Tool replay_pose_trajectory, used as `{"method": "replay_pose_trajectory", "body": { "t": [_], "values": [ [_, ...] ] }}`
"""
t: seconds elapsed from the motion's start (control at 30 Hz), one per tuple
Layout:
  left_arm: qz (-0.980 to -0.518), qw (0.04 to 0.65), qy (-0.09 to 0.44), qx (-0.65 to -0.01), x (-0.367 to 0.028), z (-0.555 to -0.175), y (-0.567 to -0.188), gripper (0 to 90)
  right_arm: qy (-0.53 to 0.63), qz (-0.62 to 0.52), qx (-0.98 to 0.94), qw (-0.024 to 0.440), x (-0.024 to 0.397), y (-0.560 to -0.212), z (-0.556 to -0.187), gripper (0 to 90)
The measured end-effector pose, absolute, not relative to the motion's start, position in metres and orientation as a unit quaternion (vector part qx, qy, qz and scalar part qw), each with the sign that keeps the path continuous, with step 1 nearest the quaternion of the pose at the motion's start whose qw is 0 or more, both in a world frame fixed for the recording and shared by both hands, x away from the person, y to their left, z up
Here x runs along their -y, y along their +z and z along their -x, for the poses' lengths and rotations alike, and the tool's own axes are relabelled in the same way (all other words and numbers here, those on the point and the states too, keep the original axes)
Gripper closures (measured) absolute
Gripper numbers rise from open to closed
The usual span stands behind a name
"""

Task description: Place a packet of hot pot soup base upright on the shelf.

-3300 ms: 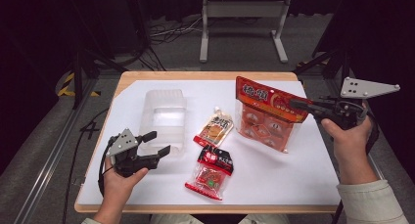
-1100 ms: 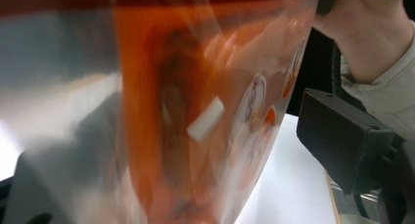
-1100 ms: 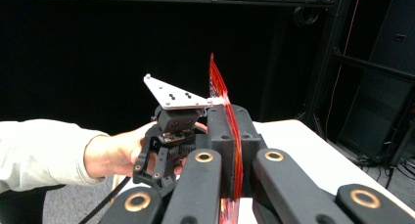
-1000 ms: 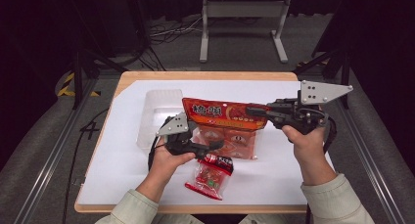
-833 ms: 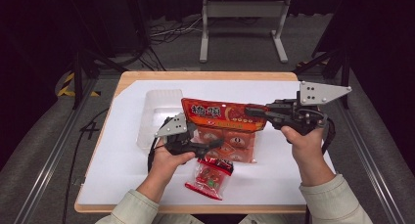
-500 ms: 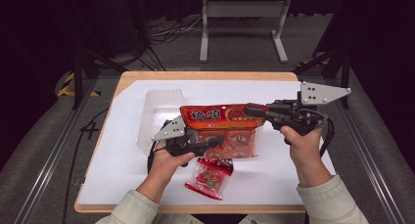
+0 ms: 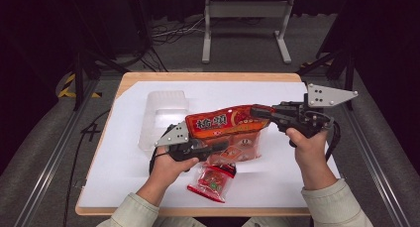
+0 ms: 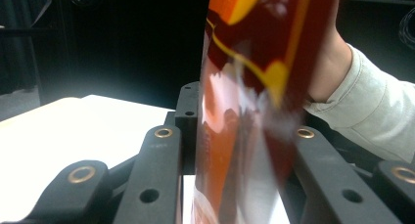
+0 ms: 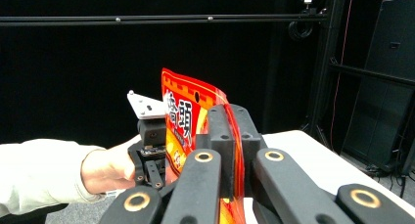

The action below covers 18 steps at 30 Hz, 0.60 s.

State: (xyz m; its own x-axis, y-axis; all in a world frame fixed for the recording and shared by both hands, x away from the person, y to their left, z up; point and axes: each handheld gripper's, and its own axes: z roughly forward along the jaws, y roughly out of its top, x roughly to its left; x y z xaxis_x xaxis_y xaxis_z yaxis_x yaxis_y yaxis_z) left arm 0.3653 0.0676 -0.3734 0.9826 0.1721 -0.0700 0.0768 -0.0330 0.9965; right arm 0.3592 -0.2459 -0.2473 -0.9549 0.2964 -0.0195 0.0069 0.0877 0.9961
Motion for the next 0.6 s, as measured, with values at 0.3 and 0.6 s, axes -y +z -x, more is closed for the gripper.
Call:
{"method": "replay_pose_trajectory", "body": {
  "t": [0.3, 0.6],
  "values": [
    [-0.723, 0.682, 0.062, -0.094, -0.0674, -0.3603, -0.3695, 71.0, 0.663, -0.110, -0.732, 0.115, 0.2470, -0.2475, -0.3600, 90.0],
    [-0.717, 0.686, 0.065, -0.105, -0.0684, -0.3579, -0.3679, 71.2, 0.653, -0.121, -0.738, 0.123, 0.2476, -0.2447, -0.3606, 84.0]
  ]
}}
